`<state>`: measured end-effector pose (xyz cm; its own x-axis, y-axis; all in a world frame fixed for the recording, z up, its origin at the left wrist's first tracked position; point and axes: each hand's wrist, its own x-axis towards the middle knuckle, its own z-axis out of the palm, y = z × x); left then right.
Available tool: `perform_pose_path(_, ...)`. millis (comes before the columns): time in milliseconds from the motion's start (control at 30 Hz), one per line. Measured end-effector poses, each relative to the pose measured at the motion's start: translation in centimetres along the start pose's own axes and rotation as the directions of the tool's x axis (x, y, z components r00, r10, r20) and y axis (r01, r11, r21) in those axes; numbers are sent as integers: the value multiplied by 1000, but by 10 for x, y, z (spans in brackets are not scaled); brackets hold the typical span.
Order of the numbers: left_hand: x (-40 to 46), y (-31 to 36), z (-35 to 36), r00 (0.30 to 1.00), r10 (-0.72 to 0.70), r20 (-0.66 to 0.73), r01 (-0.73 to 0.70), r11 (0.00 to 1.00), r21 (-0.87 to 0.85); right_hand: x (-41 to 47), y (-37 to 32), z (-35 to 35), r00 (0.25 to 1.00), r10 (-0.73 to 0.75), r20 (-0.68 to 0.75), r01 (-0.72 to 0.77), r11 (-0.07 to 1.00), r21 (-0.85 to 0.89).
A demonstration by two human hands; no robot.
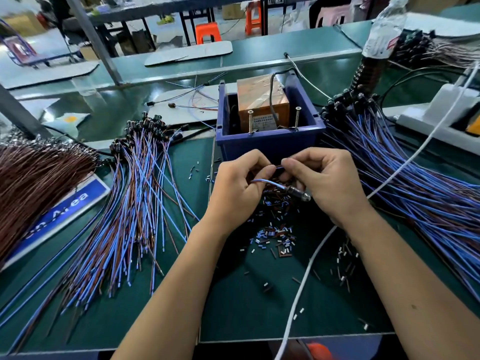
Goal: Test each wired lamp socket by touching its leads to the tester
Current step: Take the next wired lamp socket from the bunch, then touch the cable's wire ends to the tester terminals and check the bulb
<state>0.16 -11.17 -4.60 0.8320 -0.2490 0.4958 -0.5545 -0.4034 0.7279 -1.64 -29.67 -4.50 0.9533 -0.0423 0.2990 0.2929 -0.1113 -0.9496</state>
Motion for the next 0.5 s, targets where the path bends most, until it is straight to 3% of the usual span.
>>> perform_pose_path(133,0,2,-1,997,-78,-3,78,993,-86,0,0,-1,998,59,-35,-57,996,65)
perform_pose_path(267,-1,4,0,993,-115,33,118,980,-158,0,2,0,999,38,2,-38,999,20)
perform_pose_path(433,1,0,-8,976,-209,-56,180,926,-331,4,3,-19,973,26,-229,-17,999,42)
perform_pose_path(500,1,1,-11,970,-235,-62,195,904,-380,3,2,-21,975,-9,-220,9,1000,-1)
